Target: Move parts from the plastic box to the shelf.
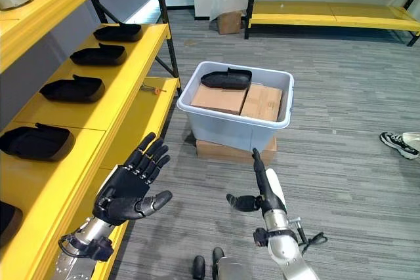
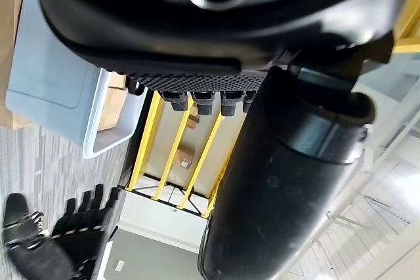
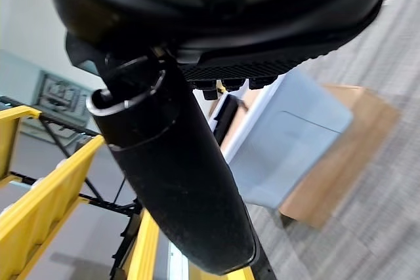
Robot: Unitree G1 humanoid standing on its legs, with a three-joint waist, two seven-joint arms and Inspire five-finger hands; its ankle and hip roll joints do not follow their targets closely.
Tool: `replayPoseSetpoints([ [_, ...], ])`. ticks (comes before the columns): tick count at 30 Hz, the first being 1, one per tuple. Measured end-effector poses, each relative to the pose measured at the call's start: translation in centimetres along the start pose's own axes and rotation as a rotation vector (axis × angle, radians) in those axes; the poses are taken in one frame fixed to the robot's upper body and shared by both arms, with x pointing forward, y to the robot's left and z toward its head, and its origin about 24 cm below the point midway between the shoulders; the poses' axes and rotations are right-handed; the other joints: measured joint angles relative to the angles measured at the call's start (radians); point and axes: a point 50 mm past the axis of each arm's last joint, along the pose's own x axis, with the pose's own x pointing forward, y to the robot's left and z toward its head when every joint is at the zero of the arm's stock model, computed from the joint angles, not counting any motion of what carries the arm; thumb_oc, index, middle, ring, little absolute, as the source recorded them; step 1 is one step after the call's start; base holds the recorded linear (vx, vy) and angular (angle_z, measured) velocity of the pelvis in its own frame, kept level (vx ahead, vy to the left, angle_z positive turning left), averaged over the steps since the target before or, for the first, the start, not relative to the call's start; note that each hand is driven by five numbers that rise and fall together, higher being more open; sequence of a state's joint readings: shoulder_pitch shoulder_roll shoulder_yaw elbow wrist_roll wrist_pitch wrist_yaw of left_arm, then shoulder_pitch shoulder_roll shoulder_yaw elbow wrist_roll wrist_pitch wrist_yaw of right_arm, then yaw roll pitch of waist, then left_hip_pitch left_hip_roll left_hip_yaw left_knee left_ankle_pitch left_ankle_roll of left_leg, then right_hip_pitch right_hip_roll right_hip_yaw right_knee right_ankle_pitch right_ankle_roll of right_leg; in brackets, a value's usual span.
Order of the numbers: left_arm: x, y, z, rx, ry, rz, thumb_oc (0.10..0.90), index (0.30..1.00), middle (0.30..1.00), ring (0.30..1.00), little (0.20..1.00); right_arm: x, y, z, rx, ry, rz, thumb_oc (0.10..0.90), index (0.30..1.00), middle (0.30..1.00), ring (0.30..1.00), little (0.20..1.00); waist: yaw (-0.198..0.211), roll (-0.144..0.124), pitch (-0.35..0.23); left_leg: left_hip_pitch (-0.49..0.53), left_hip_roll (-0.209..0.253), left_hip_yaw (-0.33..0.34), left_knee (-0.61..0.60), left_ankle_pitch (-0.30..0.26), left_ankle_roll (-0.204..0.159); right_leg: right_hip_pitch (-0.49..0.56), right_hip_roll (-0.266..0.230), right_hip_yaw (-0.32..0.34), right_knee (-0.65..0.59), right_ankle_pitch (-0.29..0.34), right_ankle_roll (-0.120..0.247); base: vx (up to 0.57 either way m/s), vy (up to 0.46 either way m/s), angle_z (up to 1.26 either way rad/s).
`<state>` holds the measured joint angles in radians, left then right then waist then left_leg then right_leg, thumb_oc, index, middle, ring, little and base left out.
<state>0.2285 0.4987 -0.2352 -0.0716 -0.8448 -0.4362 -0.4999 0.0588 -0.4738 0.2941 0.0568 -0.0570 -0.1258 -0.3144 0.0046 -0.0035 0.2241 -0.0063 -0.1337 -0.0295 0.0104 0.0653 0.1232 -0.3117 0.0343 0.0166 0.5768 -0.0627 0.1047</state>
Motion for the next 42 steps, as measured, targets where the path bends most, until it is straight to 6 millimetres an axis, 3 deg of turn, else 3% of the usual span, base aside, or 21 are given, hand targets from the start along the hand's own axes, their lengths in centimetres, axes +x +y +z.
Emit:
replayPoseSetpoints([
  [2, 0.2, 0.2, 0.0, 0.008, -0.003, 0.019, 0.900, 1.000, 1.000, 1.000, 1.000, 0.6, 0.3, 0.7, 0.010, -0.028, 0.008, 0.900, 1.000, 1.000, 1.000, 1.000, 0.005, -0.001, 0.020, 0.001, 0.054, 0.005, 0.023, -0.016, -0.013, -0.023, 0.019, -0.045, 0.057, 0.056, 0.088, 0.09, -0.156, -0.20],
  [4, 0.3, 0.3, -0.1, 0.021, 0.003, 0.034, 0.900, 1.000, 1.000, 1.000, 1.000, 0.9, 0.4, 1.1, 0.018, -0.046, 0.009, 0.900, 1.000, 1.000, 1.000, 1.000, 0.027, -0.008, 0.028, 0.016, 0.081, 0.029, 0.004, -0.017, -0.034, -0.017, -0.053, -0.084, 0.079, -0.009, 0.031, 0.12, -0.284, -0.35],
  [5, 0.3, 0.3, -0.1, 0.026, 0.007, 0.038, 0.900, 1.000, 1.000, 1.000, 1.000, 1.1, 0.4, 1.3, 0.017, -0.055, 0.010, 0.900, 1.000, 1.000, 1.000, 1.000, 0.031, -0.009, 0.029, 0.014, 0.087, 0.022, 0.003, -0.040, -0.053, 0.012, -0.099, -0.070, -0.007, -0.021, 0.010, 0.21, -0.456, -0.27],
  [6, 0.5, 0.6, -0.1, 0.042, 0.013, 0.047, 0.900, 1.000, 1.000, 1.000, 1.000, 1.4, 0.4, 1.7, 0.020, -0.071, 0.011, 0.900, 1.000, 1.000, 1.000, 1.000, 0.025, -0.014, 0.031, 0.002, 0.093, 0.005, 0.002, -0.037, -0.072, 0.101, -0.166, 0.032, -0.259, -0.013, 0.016, 0.20, -0.437, 0.00],
  [8, 0.8, 1.0, -0.1, 0.055, 0.018, 0.047, 0.900, 1.000, 1.000, 1.000, 1.000, 1.4, 0.8, 1.7, 0.019, -0.070, 0.016, 0.900, 1.000, 1.000, 1.000, 1.000, 0.016, -0.013, 0.033, -0.007, 0.107, -0.026, 0.002, -0.032, -0.090, 0.183, -0.209, 0.151, -0.460, 0.024, 0.038, 0.19, -0.409, 0.32],
  [11, 0.6, 1.6, 0.1, 0.073, 0.039, 0.041, 0.900, 1.000, 1.000, 1.000, 1.000, 1.0, 2.1, 1.3, 0.016, -0.049, 0.074, 0.900, 1.000, 1.000, 1.000, 1.000, 0.000, -0.019, 0.032, -0.002, 0.147, -0.096, -0.013, -0.023, -0.146, 0.300, -0.237, 0.158, -0.637, 0.126, 0.043, 0.17, -0.480, 0.59],
  [12, 0.4, 1.6, 0.6, 0.090, 0.047, 0.028, 0.900, 1.000, 1.000, 1.000, 1.000, 0.9, 2.4, 1.0, 0.010, -0.035, 0.106, 0.900, 1.000, 1.000, 1.000, 1.000, 0.020, -0.038, 0.027, 0.020, 0.165, -0.112, -0.048, -0.009, -0.170, 0.338, -0.234, 0.115, -0.672, 0.142, 0.033, 0.14, -0.464, 0.45],
  [13, 0.4, 1.5, 0.5, 0.078, 0.043, 0.031, 0.900, 1.000, 1.000, 1.000, 1.000, 1.1, 2.1, 0.9, -0.010, -0.035, 0.121, 0.900, 1.000, 1.000, 1.000, 1.000, 0.027, -0.014, 0.028, 0.033, 0.209, -0.125, -0.076, 0.002, -0.187, 0.338, -0.199, 0.081, -0.665, 0.164, 0.048, 0.16, -0.490, 0.36],
  [15, 0.2, 0.8, 0.4, 0.051, 0.029, 0.029, 0.900, 1.000, 1.000, 1.000, 1.000, 1.1, 1.5, 1.0, -0.057, -0.047, 0.156, 0.900, 1.000, 1.000, 1.000, 1.000, 0.031, 0.030, 0.027, 0.035, 0.292, -0.130, -0.090, 0.004, -0.183, 0.338, -0.119, 0.045, -0.663, 0.159, 0.007, 0.13, -0.415, 0.13],
  [18, 0.5, -0.1, 0.1, 0.015, 0.022, 0.005, 0.900, 1.000, 1.000, 1.000, 1.000, 1.1, 0.4, 1.4, -0.161, -0.088, 0.207, 0.900, 1.000, 1.000, 1.000, 1.000, 0.027, 0.046, 0.027, 0.037, 0.360, -0.088, -0.068, 0.031, -0.158, 0.321, -0.045, 0.026, -0.627, 0.142, -0.057, 0.10, -0.286, -0.19],
  [24, 1.6, -0.5, -0.1, 0.004, 0.008, -0.010, 0.900, 1.000, 1.000, 1.000, 1.000, 1.0, -2.3, -0.3, -0.237, -0.023, 0.155, 0.900, 1.000, 1.000, 1.000, 1.000, -0.017, 0.027, 0.028, -0.036, 0.361, -0.046, 0.012, 0.203, -0.198, 0.279, -0.023, -0.036, -0.521, 0.086, -0.117, 0.10, -0.367, 0.18],
  [27, 2.2, -0.5, -0.1, -0.003, 0.011, -0.034, 0.900, 1.000, 1.000, 1.000, 1.000, 0.2, -2.7, -1.2, -0.226, 0.021, 0.118, 0.900, 1.000, 1.000, 1.000, 1.000, -0.061, 0.022, 0.027, -0.091, 0.372, 0.155, 0.048, 0.281, -0.213, 0.301, -0.039, -0.164, -0.528, 0.069, -0.172, 0.06, -0.210, 0.98],
  [29, 2.2, -0.6, -0.2, -0.009, 0.022, -0.035, 0.900, 1.000, 1.000, 1.000, 1.000, 0.2, -2.4, -1.1, -0.206, 0.012, 0.115, 0.900, 1.000, 1.000, 1.000, 1.000, -0.054, 0.016, 0.027, -0.098, 0.360, 0.158, 0.077, 0.251, -0.219, 0.291, -0.028, -0.151, -0.510, 0.039, -0.178, 0.12, -0.089, 0.25],
  [30, 2.1, -0.7, -0.4, -0.013, 0.028, -0.034, 0.900, 1.000, 1.000, 1.000, 1.000, 0.5, -2.2, -0.7, -0.192, -0.009, 0.114, 0.900, 1.000, 1.000, 1.000, 1.000, -0.043, 0.014, 0.026, -0.090, 0.319, 0.090, 0.085, 0.179, -0.225, 0.286, -0.030, -0.130, -0.498, 0.038, -0.173, 0.23, -0.112, -0.52],
  [31, 1.8, -0.8, -0.6, -0.014, 0.041, -0.021, 0.900, 1.000, 1.000, 1.000, 1.000, 1.0, -1.7, -0.1, -0.169, -0.042, 0.129, 0.900, 1.000, 1.000, 1.000, 1.000, -0.025, 0.017, 0.026, -0.046, 0.229, 0.015, 0.062, 0.058, -0.211, 0.286, -0.028, -0.079, -0.506, 0.051, -0.169, 0.22, -0.105, -0.80],
  [33, 1.4, -0.8, -0.7, -0.008, 0.060, -0.004, 0.900, 1.000, 1.000, 1.000, 1.000, 0.9, -1.3, 0.3, -0.157, -0.069, 0.178, 0.900, 1.000, 1.000, 1.000, 1.000, -0.031, 0.026, 0.023, 0.016, 0.120, -0.017, -0.012, 0.024, -0.178, 0.310, -0.021, -0.052, -0.541, 0.077, -0.174, 0.20, -0.082, -0.63],
  [36, 1.6, -0.5, -0.5, 0.016, 0.065, -0.003, 0.900, 1.000, 1.000, 1.000, 1.000, -0.9, -0.8, -0.7, -0.126, -0.028, 0.234, 0.900, 1.000, 1.000, 1.000, 1.000, -0.023, 0.014, 0.024, 0.054, 0.122, -0.011, -0.042, 0.013, -0.163, 0.337, 0.005, -0.052, -0.570, 0.072, -0.161, 0.22, -0.031, -0.04],
  [39, 1.3, 0.1, -0.5, 0.031, 0.071, 0.021, 0.900, 1.000, 1.000, 1.000, 1.000, -1.1, 0.3, -1.0, -0.106, -0.014, 0.281, 0.900, 1.000, 1.000, 1.000, 1.000, 0.017, -0.016, 0.048, -0.109, 0.074, -0.022, 0.228, -0.078, -0.206, 0.355, -0.032, -0.006, -0.609, 0.096, -0.183, 0.21, 0.016, -0.17],
  [40, 1.0, 0.2, -0.5, 0.027, 0.074, 0.035, 0.900, 1.000, 1.000, 1.000, 1.000, -1.0, 0.6, -1.0, -0.105, -0.018, 0.297, 0.900, 1.000, 1.000, 1.000, 1.000, 0.043, -0.015, 0.053, -0.132, 0.067, -0.047, 0.193, -0.097, -0.197, 0.354, -0.038, 0.018, -0.609, 0.098, -0.184, 0.30, 0.055, -0.50],
  [41, 0.8, 0.2, -0.7, 0.026, 0.081, 0.037, 0.900, 1.000, 1.000, 1.000, 1.000, -1.0, 0.7, -0.8, -0.103, -0.028, 0.307, 0.900, 1.000, 1.000, 1.000, 1.000, 0.056, 0.001, 0.061, -0.168, 0.073, -0.075, 0.126, -0.090, -0.204, 0.357, -0.036, 0.025, -0.607, 0.095, -0.185, 0.34, 0.078, -0.51],
  [42, 0.4, 0.2, -0.8, 0.021, 0.085, 0.043, 0.900, 1.000, 1.000, 1.000, 1.000, -0.9, 0.8, -0.6, -0.103, -0.045, 0.313, 0.900, 1.000, 1.000, 1.000, 1.000, 0.061, 0.050, 0.087, -0.242, 0.115, -0.114, 0.023, -0.043, -0.225, 0.367, -0.011, 0.036, -0.584, 0.067, -0.180, 0.42, 0.129, -0.58],
])
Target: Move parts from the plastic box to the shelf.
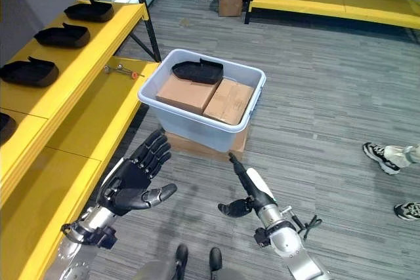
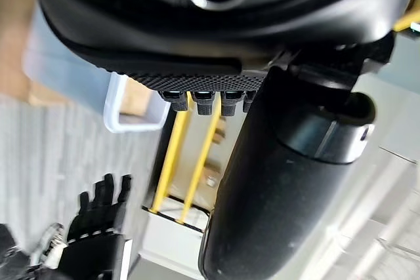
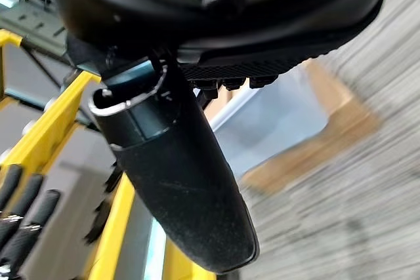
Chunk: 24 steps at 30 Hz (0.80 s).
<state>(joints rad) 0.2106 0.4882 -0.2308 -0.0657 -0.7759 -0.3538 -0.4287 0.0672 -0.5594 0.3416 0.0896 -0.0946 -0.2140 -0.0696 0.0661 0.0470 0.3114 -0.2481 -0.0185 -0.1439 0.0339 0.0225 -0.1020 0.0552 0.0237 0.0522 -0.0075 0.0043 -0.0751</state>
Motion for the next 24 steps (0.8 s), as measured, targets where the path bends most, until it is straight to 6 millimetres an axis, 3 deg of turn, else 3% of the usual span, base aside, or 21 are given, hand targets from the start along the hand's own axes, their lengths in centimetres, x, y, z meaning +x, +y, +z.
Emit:
replayPoseSetpoints([
  [1, -0.5, 0.0, -0.3, -0.009, 0.014, 0.010, 0.900, 1.000, 1.000, 1.000, 1.000, -0.3, 0.2, -0.2, 0.004, 0.008, 0.013, 0.900, 1.000, 1.000, 1.000, 1.000, 0.011, 0.019, 0.012, -0.044, 0.037, -0.005, -0.004, 0.011, -0.005, 0.006, 0.013, 0.027, 0.042, -0.049, -0.006, 0.48, 0.179, -0.80],
  [2, -0.7, 0.0, -0.5, -0.011, 0.021, 0.010, 0.900, 1.000, 1.000, 1.000, 1.000, -0.7, 0.4, -0.4, 0.005, 0.016, 0.027, 0.900, 1.000, 1.000, 1.000, 1.000, 0.010, 0.018, 0.014, -0.051, 0.044, -0.004, 0.022, 0.009, -0.003, 0.003, 0.004, 0.055, 0.094, -0.110, 0.006, 0.59, 0.236, -1.48],
  [3, -0.7, 0.0, -0.4, -0.005, 0.011, 0.008, 0.900, 1.000, 1.000, 1.000, 1.000, -1.4, 0.1, -0.2, -0.022, 0.003, 0.050, 0.900, 1.000, 1.000, 1.000, 1.000, -0.011, 0.026, 0.009, 0.015, 0.052, 0.029, 0.114, -0.044, 0.050, 0.001, -0.047, 0.078, 0.172, -0.183, 0.064, 0.81, 0.352, -1.27],
  [4, -0.1, 0.5, 0.1, 0.016, -0.011, 0.005, 0.900, 1.000, 1.000, 1.000, 1.000, -1.6, -0.3, 0.3, -0.028, -0.023, 0.042, 0.900, 1.000, 1.000, 1.000, 1.000, -0.046, 0.004, 0.021, 0.041, 0.023, 0.070, 0.107, -0.022, 0.046, 0.004, -0.086, 0.077, 0.235, -0.231, 0.113, 1.06, 0.451, -1.02],
  [5, 1.4, 1.0, 1.6, 0.064, -0.061, -0.022, 0.900, 1.000, 1.000, 1.000, 1.000, -1.5, 0.0, 0.7, -0.018, -0.040, 0.049, 0.900, 1.000, 1.000, 1.000, 1.000, -0.040, -0.057, 0.035, 0.054, -0.030, 0.112, 0.159, -0.023, 0.075, 0.026, -0.099, 0.034, 0.371, -0.298, 0.132, 0.95, 0.419, -0.25],
  [6, 2.1, 0.9, 1.9, 0.059, -0.095, -0.029, 0.900, 1.000, 1.000, 1.000, 1.000, -1.2, 0.2, 1.0, -0.010, -0.052, 0.047, 0.900, 1.000, 1.000, 1.000, 1.000, -0.012, -0.091, 0.023, 0.061, -0.074, 0.139, 0.212, -0.052, 0.121, 0.084, -0.142, -0.059, 0.376, -0.337, 0.126, 0.66, 0.304, 0.10],
  [7, 2.5, 0.7, 2.2, 0.064, -0.108, -0.053, 0.900, 1.000, 1.000, 1.000, 1.000, -0.8, 0.3, 1.3, 0.008, -0.068, 0.027, 0.900, 1.000, 1.000, 1.000, 1.000, -0.011, -0.093, 0.015, 0.061, -0.090, 0.134, 0.232, -0.069, 0.146, 0.101, -0.153, -0.073, 0.382, -0.324, 0.142, 0.35, 0.212, 0.46],
  [9, 2.7, 0.6, 2.5, 0.084, -0.108, -0.085, 0.900, 1.000, 1.000, 1.000, 1.000, -0.2, 0.4, 2.0, 0.034, -0.097, 0.002, 0.900, 1.000, 1.000, 1.000, 1.000, -0.005, -0.101, 0.004, 0.083, -0.105, 0.133, 0.198, -0.069, 0.169, 0.032, -0.171, -0.079, 0.523, -0.280, 0.170, 0.28, 0.214, 0.66],
  [11, 2.2, 0.9, 2.2, 0.077, -0.077, -0.079, 0.900, 1.000, 1.000, 1.000, 1.000, 0.4, 0.5, 2.8, 0.056, -0.118, -0.025, 0.900, 1.000, 1.000, 1.000, 1.000, 0.010, -0.113, -0.004, 0.113, -0.137, 0.136, 0.189, -0.045, 0.231, -0.099, -0.194, -0.025, 0.814, -0.182, 0.306, 0.21, 0.186, 0.47],
  [12, 1.9, 0.8, 1.9, 0.066, -0.064, -0.069, 0.900, 1.000, 1.000, 1.000, 1.000, 0.9, 0.6, 3.3, 0.072, -0.131, -0.046, 0.900, 1.000, 1.000, 1.000, 1.000, 0.022, -0.116, -0.006, 0.128, -0.148, 0.140, 0.199, -0.065, 0.253, -0.181, -0.189, -0.005, 0.962, -0.099, 0.318, 0.19, 0.167, 0.21],
  [13, 1.6, 0.7, 1.5, 0.053, -0.056, -0.064, 0.900, 1.000, 1.000, 1.000, 1.000, 1.4, 0.6, 3.8, 0.077, -0.147, -0.055, 0.900, 1.000, 1.000, 1.000, 1.000, 0.023, -0.112, -0.005, 0.140, -0.149, 0.137, 0.200, -0.081, 0.274, -0.243, -0.179, -0.007, 1.038, -0.075, 0.306, 0.16, 0.121, -0.08],
  [14, 1.5, 0.4, 1.0, 0.031, -0.037, -0.061, 0.900, 1.000, 1.000, 1.000, 1.000, 2.1, 0.5, 4.5, 0.075, -0.172, -0.068, 0.900, 1.000, 1.000, 1.000, 1.000, 0.016, -0.094, -0.005, 0.166, -0.141, 0.139, 0.168, -0.080, 0.275, -0.350, -0.165, -0.044, 1.097, -0.105, 0.256, 0.10, 0.027, -0.22],
  [15, 1.6, 0.0, 0.6, 0.023, -0.011, -0.080, 0.900, 1.000, 1.000, 1.000, 1.000, 2.3, 0.3, 4.7, 0.057, -0.178, -0.069, 0.900, 1.000, 1.000, 1.000, 1.000, 0.007, -0.073, -0.007, 0.203, -0.125, 0.140, 0.123, -0.073, 0.266, -0.403, -0.157, -0.090, 1.026, -0.153, 0.207, 0.12, -0.073, -0.27],
  [16, 1.5, -0.1, 0.4, 0.029, 0.004, -0.091, 0.900, 1.000, 1.000, 1.000, 1.000, 2.1, 0.3, 4.5, 0.041, -0.173, -0.070, 0.900, 1.000, 1.000, 1.000, 1.000, 0.000, -0.067, -0.008, 0.240, -0.116, 0.141, 0.085, -0.065, 0.257, -0.423, -0.153, -0.122, 0.921, -0.171, 0.189, 0.12, -0.134, -0.13],
  [18, 1.6, -0.1, 0.6, 0.054, 0.011, -0.104, 0.900, 1.000, 1.000, 1.000, 1.000, 1.0, -0.2, 3.7, 0.000, -0.150, -0.067, 0.900, 1.000, 1.000, 1.000, 1.000, -0.028, -0.063, -0.017, 0.276, -0.105, 0.139, 0.033, -0.053, 0.236, -0.403, -0.154, -0.182, 0.438, -0.147, 0.181, 0.12, -0.136, 0.07],
  [19, 1.6, 0.1, 0.4, 0.059, 0.016, -0.086, 0.900, 1.000, 1.000, 1.000, 1.000, 0.1, -0.3, 2.7, -0.023, -0.111, -0.056, 0.900, 1.000, 1.000, 1.000, 1.000, -0.041, -0.069, -0.018, 0.304, -0.117, 0.137, 0.015, -0.054, 0.237, -0.383, -0.145, -0.140, 0.200, -0.068, 0.172, 0.15, -0.140, 0.16],
  [21, 1.0, 0.4, -0.2, 0.050, 0.042, -0.047, 0.900, 1.000, 1.000, 1.000, 1.000, -0.7, 0.1, 1.5, -0.022, -0.045, -0.042, 0.900, 1.000, 1.000, 1.000, 1.000, -0.070, -0.066, -0.020, 0.346, -0.121, 0.109, 0.012, -0.056, 0.233, -0.352, -0.123, -0.070, 0.134, 0.031, 0.126, 0.15, -0.139, 0.40],
  [22, 0.8, 0.4, -0.3, 0.049, 0.049, -0.039, 0.900, 1.000, 1.000, 1.000, 1.000, -1.1, 0.3, 1.1, -0.016, -0.019, -0.046, 0.900, 1.000, 1.000, 1.000, 1.000, -0.096, -0.063, -0.021, 0.362, -0.122, 0.082, 0.011, -0.059, 0.228, -0.323, -0.104, -0.027, 0.109, 0.075, 0.131, 0.13, -0.102, 0.59],
  [24, 0.6, 0.3, -0.4, 0.055, 0.054, -0.043, 0.900, 1.000, 1.000, 1.000, 1.000, -1.3, 0.4, 0.2, -0.021, 0.030, -0.049, 0.900, 1.000, 1.000, 1.000, 1.000, -0.092, -0.062, -0.025, 0.400, -0.121, 0.084, -0.009, -0.067, 0.214, -0.275, -0.086, -0.056, 0.081, 0.141, 0.105, 0.12, -0.111, 0.29],
])
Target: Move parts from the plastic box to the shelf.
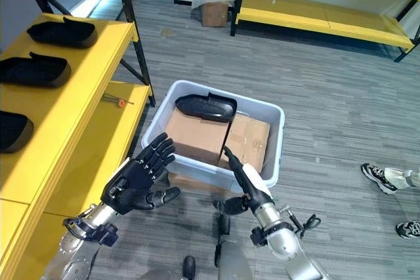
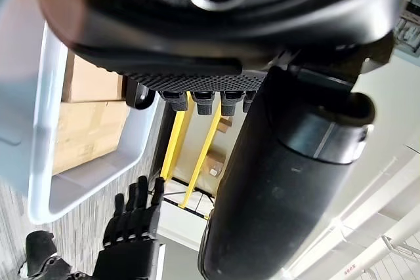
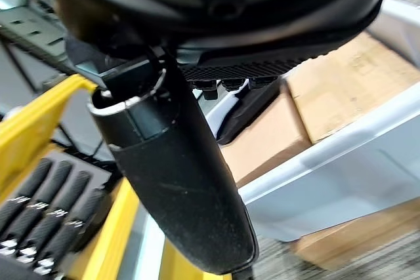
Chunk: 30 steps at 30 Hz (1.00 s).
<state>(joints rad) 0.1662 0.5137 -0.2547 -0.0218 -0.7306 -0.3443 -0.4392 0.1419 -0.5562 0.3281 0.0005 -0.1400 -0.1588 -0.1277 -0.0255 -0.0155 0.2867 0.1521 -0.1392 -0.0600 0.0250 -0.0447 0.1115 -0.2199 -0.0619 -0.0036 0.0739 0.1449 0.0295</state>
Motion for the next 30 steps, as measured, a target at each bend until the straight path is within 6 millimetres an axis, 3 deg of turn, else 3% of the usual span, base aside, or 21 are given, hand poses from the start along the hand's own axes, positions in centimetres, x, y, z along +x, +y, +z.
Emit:
replayPoseSetpoints([
  [2, -0.6, 0.0, -0.1, 0.000, 0.008, 0.013, 0.900, 1.000, 1.000, 1.000, 1.000, 0.1, -0.2, -0.7, -0.011, 0.047, -0.002, 0.900, 1.000, 1.000, 1.000, 1.000, 0.015, -0.002, -0.014, 0.035, -0.011, 0.005, -0.013, -0.016, -0.026, 0.077, 0.014, -0.049, -0.048, 0.081, -0.055, 0.08, -0.142, -0.07],
  [3, -1.2, 0.0, -0.1, -0.004, 0.014, 0.031, 0.900, 1.000, 1.000, 1.000, 1.000, 0.3, -0.4, -0.6, -0.020, 0.047, 0.002, 0.900, 1.000, 1.000, 1.000, 1.000, 0.048, -0.016, -0.020, 0.010, -0.037, 0.022, 0.045, -0.034, -0.056, 0.109, -0.005, -0.058, -0.094, 0.091, -0.068, 0.06, -0.145, -0.36],
  [4, -1.5, 0.1, 0.1, -0.002, 0.010, 0.044, 0.900, 1.000, 1.000, 1.000, 1.000, 0.9, -0.5, -0.1, -0.023, 0.034, 0.001, 0.900, 1.000, 1.000, 1.000, 1.000, 0.061, -0.047, -0.016, -0.075, -0.067, 0.025, 0.191, -0.047, -0.085, 0.114, -0.043, -0.030, -0.127, 0.097, -0.070, 0.06, -0.167, -0.31],
  [5, -1.4, 0.2, 0.3, 0.004, 0.009, 0.037, 0.900, 1.000, 1.000, 1.000, 1.000, 1.2, -0.6, 0.1, -0.023, 0.025, -0.004, 0.900, 1.000, 1.000, 1.000, 1.000, 0.059, -0.060, -0.013, -0.135, -0.062, 0.026, 0.236, -0.086, -0.061, 0.125, -0.059, -0.030, -0.158, 0.116, -0.063, 0.08, -0.144, 0.01],
  [7, -1.4, 0.2, 0.4, 0.014, 0.012, 0.028, 0.900, 1.000, 1.000, 1.000, 1.000, 1.4, -0.9, 0.4, -0.031, 0.009, -0.005, 0.900, 1.000, 1.000, 1.000, 1.000, 0.052, -0.050, -0.019, -0.145, 0.036, 0.022, 0.102, -0.072, -0.069, 0.123, -0.038, -0.035, -0.159, 0.110, -0.047, 0.08, -0.131, 0.15],
  [8, -1.4, 0.4, 0.4, 0.020, 0.016, 0.028, 0.900, 1.000, 1.000, 1.000, 1.000, 1.5, -0.8, 0.4, -0.028, 0.006, -0.003, 0.900, 1.000, 1.000, 1.000, 1.000, 0.068, -0.060, -0.018, -0.105, 0.077, 0.052, -0.004, 0.007, -0.082, 0.133, -0.026, -0.027, -0.159, 0.085, -0.003, 0.08, -0.133, 0.06],
  [9, -1.5, 0.4, 0.4, 0.021, 0.025, 0.029, 0.900, 1.000, 1.000, 1.000, 1.000, 1.5, -0.7, 0.6, -0.023, -0.002, -0.004, 0.900, 1.000, 1.000, 1.000, 1.000, 0.063, -0.059, -0.018, -0.083, 0.087, 0.050, -0.032, 0.024, -0.087, 0.146, -0.027, -0.032, -0.160, 0.080, 0.001, 0.17, -0.249, 0.12],
  [10, -1.7, 0.3, 0.5, 0.024, 0.029, 0.027, 0.900, 1.000, 1.000, 1.000, 1.000, 1.2, -0.8, 0.8, -0.022, -0.010, -0.002, 0.900, 1.000, 1.000, 1.000, 1.000, 0.057, -0.053, -0.020, -0.048, 0.099, 0.041, -0.053, 0.028, -0.088, 0.176, -0.033, -0.034, -0.161, 0.049, 0.037, 0.14, -0.230, 0.12],
  [13, -2.0, -0.1, 1.0, 0.151, 0.021, 0.039, 0.900, 1.000, 1.000, 1.000, 1.000, 0.9, -1.1, 1.4, -0.034, -0.057, -0.079, 0.900, 1.000, 1.000, 1.000, 1.000, 0.055, -0.011, -0.038, -0.017, 0.140, 0.056, -0.089, 0.032, -0.100, 0.188, -0.072, -0.043, -0.122, 0.022, 0.070, 0.12, -0.203, -0.13],
  [14, -1.9, 0.0, 1.4, 0.175, 0.020, 0.029, 0.900, 1.000, 1.000, 1.000, 1.000, 0.9, -1.2, 1.6, -0.031, -0.069, -0.091, 0.900, 1.000, 1.000, 1.000, 1.000, 0.055, -0.013, -0.039, -0.012, 0.142, 0.057, -0.092, 0.032, -0.106, 0.200, -0.085, -0.041, -0.125, 0.024, 0.071, 0.10, -0.166, -0.13],
  [15, -1.8, 0.0, 1.7, 0.202, 0.014, 0.014, 0.900, 1.000, 1.000, 1.000, 1.000, 0.9, -1.3, 1.7, -0.028, -0.077, -0.104, 0.900, 1.000, 1.000, 1.000, 1.000, 0.053, -0.020, -0.043, -0.006, 0.143, 0.057, -0.100, 0.034, -0.117, 0.214, -0.093, -0.025, -0.144, 0.007, 0.094, 0.09, -0.153, -0.10],
  [19, -1.5, -0.4, 2.2, 0.283, 0.004, -0.011, 0.900, 1.000, 1.000, 1.000, 1.000, 0.7, -1.8, 1.1, -0.042, -0.058, -0.120, 0.900, 1.000, 1.000, 1.000, 1.000, 0.025, 0.015, -0.052, 0.006, 0.195, 0.056, -0.101, 0.037, -0.141, 0.233, -0.036, -0.027, -0.159, -0.002, 0.069, 0.11, -0.166, -0.10],
  [23, 0.0, 0.1, 3.2, 0.339, -0.058, 0.045, 0.900, 1.000, 1.000, 1.000, 1.000, 0.5, -2.7, 0.7, -0.061, -0.046, -0.137, 0.900, 1.000, 1.000, 1.000, 1.000, -0.015, 0.029, -0.053, 0.004, 0.251, 0.055, -0.068, 0.039, -0.149, 0.225, 0.025, -0.014, -0.141, -0.031, 0.020, 0.12, -0.227, -0.23],
  [24, 1.2, 0.6, 4.4, 0.383, -0.121, 0.096, 0.900, 1.000, 1.000, 1.000, 1.000, 0.5, -3.0, 0.5, -0.034, -0.036, -0.153, 0.900, 1.000, 1.000, 1.000, 1.000, -0.028, 0.051, -0.054, -0.025, 0.275, 0.055, -0.002, -0.001, -0.138, 0.180, 0.053, -0.006, -0.076, -0.057, -0.011, 0.15, -0.295, -0.43],
  [25, 1.7, 0.5, 4.7, 0.396, -0.155, 0.127, 0.900, 1.000, 1.000, 1.000, 1.000, 0.7, -3.2, 0.5, -0.029, -0.041, -0.165, 0.900, 1.000, 1.000, 1.000, 1.000, -0.026, 0.074, -0.055, -0.052, 0.299, 0.061, 0.050, -0.033, -0.152, 0.145, 0.075, -0.031, -0.003, -0.081, -0.034, 0.15, -0.279, -0.64],
  [26, 2.4, 0.8, 5.1, 0.411, -0.192, 0.171, 0.900, 1.000, 1.000, 1.000, 1.000, 1.6, -3.2, 0.7, -0.008, -0.051, -0.175, 0.900, 1.000, 1.000, 1.000, 1.000, -0.015, 0.073, -0.049, -0.110, 0.304, 0.058, 0.171, -0.066, -0.211, 0.044, 0.075, -0.062, 0.210, -0.180, -0.063, 0.07, -0.078, -0.64],
  [27, 2.6, 1.1, 5.3, 0.433, -0.198, 0.197, 0.900, 1.000, 1.000, 1.000, 1.000, 2.0, -2.7, 1.0, 0.017, -0.056, -0.173, 0.900, 1.000, 1.000, 1.000, 1.000, 0.001, 0.029, -0.050, -0.157, 0.268, 0.053, 0.288, -0.077, -0.230, -0.007, 0.050, -0.062, 0.329, -0.247, -0.069, 0.12, -0.019, -0.38],
  [28, 3.1, 1.1, 4.6, 0.422, -0.193, 0.236, 0.900, 1.000, 1.000, 1.000, 1.000, 2.0, -2.3, 1.0, 0.032, -0.058, -0.166, 0.900, 1.000, 1.000, 1.000, 1.000, -0.010, 0.016, -0.048, -0.260, 0.242, 0.017, 0.485, -0.049, -0.239, -0.003, 0.025, -0.052, 0.343, -0.286, -0.086, 0.16, 0.080, -0.16],
  [29, 3.0, 0.9, 3.9, 0.424, -0.172, 0.252, 0.900, 1.000, 1.000, 1.000, 1.000, 1.8, -2.1, 0.9, 0.038, -0.058, -0.154, 0.900, 1.000, 1.000, 1.000, 1.000, -0.008, 0.019, -0.047, -0.333, 0.212, -0.014, 0.602, -0.024, -0.220, 0.014, 0.031, -0.026, 0.315, -0.280, -0.086, 0.19, 0.154, -0.21],
  [30, 2.6, 0.8, 3.0, 0.459, -0.135, 0.270, 0.900, 1.000, 1.000, 1.000, 1.000, 1.3, -1.6, 0.6, 0.049, -0.046, -0.134, 0.900, 1.000, 1.000, 1.000, 1.000, -0.013, 0.028, -0.048, -0.362, 0.200, 0.005, 0.545, -0.045, -0.196, 0.045, 0.030, -0.029, 0.236, -0.255, -0.057, 0.28, 0.279, -0.43],
])
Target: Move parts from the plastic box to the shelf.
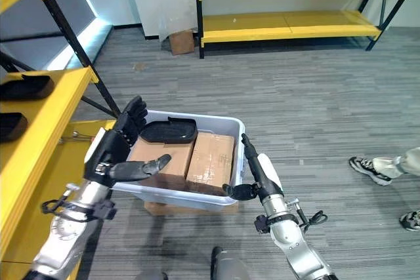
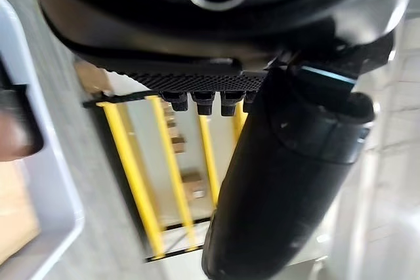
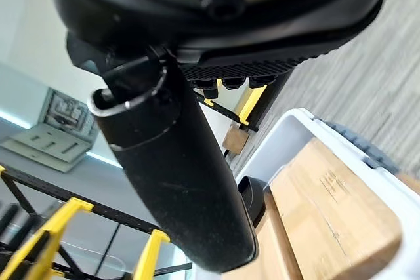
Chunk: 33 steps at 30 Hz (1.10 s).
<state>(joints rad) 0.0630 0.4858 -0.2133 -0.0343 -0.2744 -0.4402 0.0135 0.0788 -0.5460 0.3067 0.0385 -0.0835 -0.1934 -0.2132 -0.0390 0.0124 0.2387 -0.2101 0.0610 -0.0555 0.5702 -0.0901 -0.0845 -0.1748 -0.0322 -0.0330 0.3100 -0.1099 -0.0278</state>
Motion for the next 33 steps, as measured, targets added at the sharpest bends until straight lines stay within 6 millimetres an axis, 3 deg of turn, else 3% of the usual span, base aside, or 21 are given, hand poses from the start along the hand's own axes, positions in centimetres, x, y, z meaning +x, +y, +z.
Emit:
replayPoseSetpoints([
  [1, -0.2, 0.1, -0.5, 0.051, 0.023, 0.016, 0.900, 1.000, 1.000, 1.000, 1.000, -0.4, 0.4, -0.3, 0.001, 0.014, 0.025, 0.900, 1.000, 1.000, 1.000, 1.000, -0.016, 0.019, -0.007, 0.018, -0.002, 0.045, -0.204, 0.016, 0.017, 0.038, 0.004, -0.005, -0.093, 0.023, 0.037, 0.32, 0.345, -0.41],
  [2, -0.2, 0.2, -1.1, 0.075, 0.045, 0.040, 0.900, 1.000, 1.000, 1.000, 1.000, -0.9, 0.7, -0.6, -0.004, 0.029, 0.046, 0.900, 1.000, 1.000, 1.000, 1.000, -0.038, 0.033, -0.009, 0.031, 0.005, 0.046, -0.399, 0.059, 0.014, 0.078, 0.014, -0.010, -0.178, 0.020, 0.087, 0.33, 0.415, -0.35],
  [3, -0.1, 0.4, -1.1, 0.135, 0.039, 0.062, 0.900, 1.000, 1.000, 1.000, 1.000, -1.2, 0.7, -0.6, -0.016, 0.027, 0.061, 0.900, 1.000, 1.000, 1.000, 1.000, -0.042, 0.057, -0.010, 0.029, 0.082, -0.050, -0.632, 0.120, -0.028, 0.031, 0.043, 0.002, 0.016, -0.024, 0.047, 0.25, 0.416, -0.30],
  [4, 0.2, 0.4, -1.3, 0.188, 0.035, 0.079, 0.900, 1.000, 1.000, 1.000, 1.000, -1.2, 0.4, -0.5, -0.039, 0.024, 0.072, 0.900, 1.000, 1.000, 1.000, 1.000, -0.044, 0.060, 0.021, -0.009, 0.132, -0.117, -0.665, 0.154, -0.036, 0.049, 0.054, 0.022, 0.042, -0.061, -0.005, 0.22, 0.414, -1.17],
  [5, -0.7, 0.6, -2.4, 0.290, 0.085, 0.115, 0.900, 1.000, 1.000, 1.000, 1.000, -0.7, 0.4, -0.1, -0.062, 0.004, 0.115, 0.900, 1.000, 1.000, 1.000, 1.000, -0.019, 0.022, 0.038, -0.033, 0.098, -0.148, -0.659, 0.155, -0.008, 0.032, 0.028, 0.131, 0.023, -0.046, 0.026, 0.25, 0.461, -1.36],
  [6, -0.5, 1.0, -2.8, 0.340, 0.095, 0.141, 0.900, 1.000, 1.000, 1.000, 1.000, -0.4, 0.4, 0.1, -0.069, -0.009, 0.131, 0.900, 1.000, 1.000, 1.000, 1.000, -0.045, 0.028, 0.045, -0.021, 0.073, -0.157, -0.658, 0.157, -0.001, 0.064, 0.018, 0.156, -0.030, -0.004, 0.054, 0.28, 0.474, -1.47],
  [8, 0.9, 1.6, -4.5, 0.451, 0.127, 0.183, 0.900, 1.000, 1.000, 1.000, 1.000, -1.0, -0.3, -0.2, -0.110, -0.001, 0.168, 0.900, 1.000, 1.000, 1.000, 1.000, -0.103, 0.036, 0.048, 0.055, 0.040, -0.043, -0.478, 0.124, 0.047, 0.139, 0.005, 0.152, -0.106, 0.012, 0.048, 0.17, 0.363, -0.49],
  [9, 1.5, 1.8, -4.7, 0.501, 0.134, 0.191, 0.900, 1.000, 1.000, 1.000, 1.000, -1.3, -0.9, -0.6, -0.109, 0.018, 0.146, 0.900, 1.000, 1.000, 1.000, 1.000, -0.130, 0.050, 0.039, 0.114, 0.036, -0.009, -0.476, 0.112, 0.054, 0.162, -0.003, 0.150, -0.138, 0.023, 0.070, -0.01, 0.210, -0.15],
  [10, 2.5, 2.1, -4.0, 0.546, 0.098, 0.207, 0.900, 1.000, 1.000, 1.000, 1.000, -1.1, -0.7, -0.7, -0.080, 0.033, 0.124, 0.900, 1.000, 1.000, 1.000, 1.000, -0.149, 0.019, 0.049, 0.152, -0.004, 0.001, -0.592, 0.196, 0.038, 0.124, -0.044, 0.156, -0.129, 0.027, 0.105, -0.12, 0.247, -0.08],
  [11, 3.4, 2.2, -3.5, 0.587, 0.074, 0.208, 0.900, 1.000, 1.000, 1.000, 1.000, -0.4, 0.1, 0.0, -0.069, -0.004, 0.147, 0.900, 1.000, 1.000, 1.000, 1.000, -0.144, 0.002, 0.058, 0.132, -0.050, 0.018, -0.628, 0.224, 0.064, 0.089, -0.090, 0.161, -0.145, 0.042, 0.131, -0.13, 0.209, -0.02],
  [12, 4.4, 2.3, -3.0, 0.627, 0.052, 0.218, 0.900, 1.000, 1.000, 1.000, 1.000, 0.6, 0.6, 1.1, -0.071, -0.057, 0.170, 0.900, 1.000, 1.000, 1.000, 1.000, -0.143, 0.004, 0.089, 0.124, -0.074, 0.027, -0.631, 0.229, 0.074, 0.073, -0.116, 0.162, -0.165, 0.062, 0.149, -0.23, 0.270, -0.08],
  [13, 6.5, 2.7, -1.6, 0.722, -0.018, 0.216, 0.900, 1.000, 1.000, 1.000, 1.000, 2.5, 1.4, 3.8, -0.077, -0.180, 0.211, 0.900, 1.000, 1.000, 1.000, 1.000, -0.116, 0.012, 0.151, 0.103, -0.114, 0.038, -0.632, 0.234, 0.089, 0.083, -0.154, 0.160, -0.220, 0.082, 0.164, -0.19, 0.199, -0.04],
  [14, 6.8, 2.9, -1.4, 0.750, -0.027, 0.217, 0.900, 1.000, 1.000, 1.000, 1.000, 2.8, 1.5, 4.2, -0.082, -0.200, 0.220, 0.900, 1.000, 1.000, 1.000, 1.000, -0.111, 0.016, 0.156, 0.091, -0.122, 0.041, -0.632, 0.236, 0.092, 0.079, -0.162, 0.161, -0.246, 0.086, 0.173, -0.18, 0.159, 0.01],
  [17, 7.8, 4.2, -1.1, 0.843, -0.017, 0.305, 0.900, 1.000, 1.000, 1.000, 1.000, 4.1, 1.0, 5.5, -0.122, -0.254, 0.206, 0.900, 1.000, 1.000, 1.000, 1.000, -0.102, 0.028, 0.196, 0.071, -0.125, 0.044, -0.633, 0.243, 0.101, 0.082, -0.163, 0.164, -0.286, 0.111, 0.208, -0.06, 0.055, -0.02],
  [22, 7.1, 6.8, -3.1, 0.935, 0.129, 0.391, 0.900, 1.000, 1.000, 1.000, 1.000, 4.4, 0.1, 5.3, -0.153, -0.235, 0.180, 0.900, 1.000, 1.000, 1.000, 1.000, -0.127, 0.031, 0.202, 0.034, -0.089, 0.050, -0.649, 0.255, 0.083, 0.043, -0.127, 0.166, -0.310, 0.139, 0.192, -0.07, 0.056, -0.11],
  [25, 7.2, 6.8, -3.2, 0.994, 0.138, 0.395, 0.900, 1.000, 1.000, 1.000, 1.000, 4.8, -0.6, 5.3, -0.187, -0.232, 0.153, 0.900, 1.000, 1.000, 1.000, 1.000, -0.150, 0.029, 0.245, 0.013, -0.071, 0.050, -0.649, 0.262, 0.074, 0.021, -0.108, 0.165, -0.310, 0.149, 0.181, -0.05, 0.063, -0.05],
  [33, 9.3, 6.4, -3.2, 1.235, 0.119, 0.352, 0.900, 1.000, 1.000, 1.000, 1.000, 6.1, -1.8, 6.8, -0.233, -0.284, 0.121, 0.900, 1.000, 1.000, 1.000, 1.000, -0.154, 0.026, 0.296, -0.072, -0.049, 0.053, -0.647, 0.279, 0.058, -0.088, -0.081, 0.173, -0.266, 0.152, 0.176, -0.05, 0.058, -0.04],
])
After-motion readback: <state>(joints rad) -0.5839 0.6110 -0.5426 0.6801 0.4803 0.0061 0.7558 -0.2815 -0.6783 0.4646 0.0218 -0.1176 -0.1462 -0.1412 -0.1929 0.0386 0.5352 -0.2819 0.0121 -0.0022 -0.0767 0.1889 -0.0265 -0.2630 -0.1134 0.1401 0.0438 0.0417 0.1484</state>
